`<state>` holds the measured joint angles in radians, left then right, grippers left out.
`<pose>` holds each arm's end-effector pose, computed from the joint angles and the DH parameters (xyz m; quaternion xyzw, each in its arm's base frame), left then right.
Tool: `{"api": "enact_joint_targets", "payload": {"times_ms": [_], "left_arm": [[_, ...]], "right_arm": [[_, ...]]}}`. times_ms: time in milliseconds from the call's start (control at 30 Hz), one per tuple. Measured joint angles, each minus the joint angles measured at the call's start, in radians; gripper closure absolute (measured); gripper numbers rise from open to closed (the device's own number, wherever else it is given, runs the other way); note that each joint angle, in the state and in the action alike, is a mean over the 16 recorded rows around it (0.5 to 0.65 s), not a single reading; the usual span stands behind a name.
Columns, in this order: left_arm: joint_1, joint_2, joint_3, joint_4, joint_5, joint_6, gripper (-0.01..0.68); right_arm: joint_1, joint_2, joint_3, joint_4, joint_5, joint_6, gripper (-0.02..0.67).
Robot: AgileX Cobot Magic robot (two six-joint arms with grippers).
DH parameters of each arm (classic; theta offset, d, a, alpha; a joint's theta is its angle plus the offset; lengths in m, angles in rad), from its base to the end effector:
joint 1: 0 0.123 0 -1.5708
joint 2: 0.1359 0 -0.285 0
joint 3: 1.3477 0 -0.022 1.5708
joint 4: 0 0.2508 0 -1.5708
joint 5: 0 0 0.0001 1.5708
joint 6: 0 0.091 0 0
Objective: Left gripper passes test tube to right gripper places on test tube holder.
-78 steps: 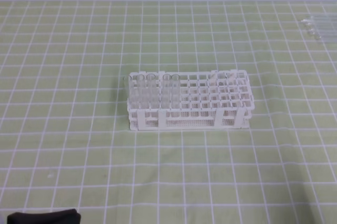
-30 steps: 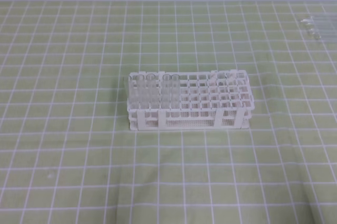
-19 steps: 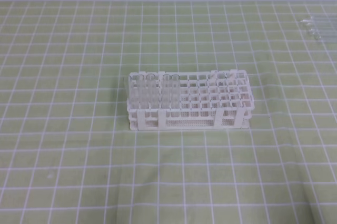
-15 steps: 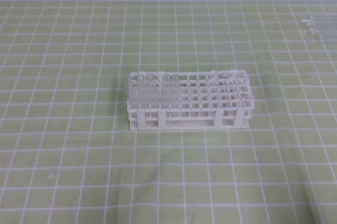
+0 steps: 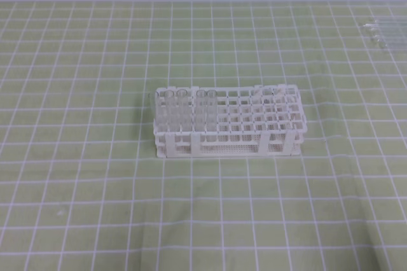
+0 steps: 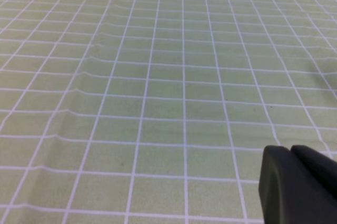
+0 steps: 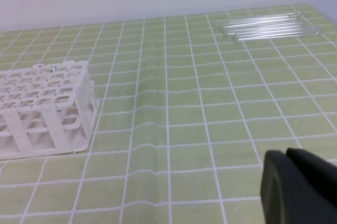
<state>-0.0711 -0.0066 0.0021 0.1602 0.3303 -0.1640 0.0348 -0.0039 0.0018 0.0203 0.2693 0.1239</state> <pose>0.0537 0.0009 0.1834 0.0070 0.7849 -0.0055 0.6196 0.0548 0.0024 0.1884 0.0400 0.7667 0.0591 0.6380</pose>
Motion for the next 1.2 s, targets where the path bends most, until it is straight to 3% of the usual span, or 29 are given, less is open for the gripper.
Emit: {"api": "enact_joint_targets", "payload": {"times_ms": [1200], "left_arm": [[-0.001,-0.019,0.007,0.001,-0.011,0.000,0.675]], "right_arm": [[0.000,-0.002,0.000,0.000,0.004,0.000,0.666]]}}
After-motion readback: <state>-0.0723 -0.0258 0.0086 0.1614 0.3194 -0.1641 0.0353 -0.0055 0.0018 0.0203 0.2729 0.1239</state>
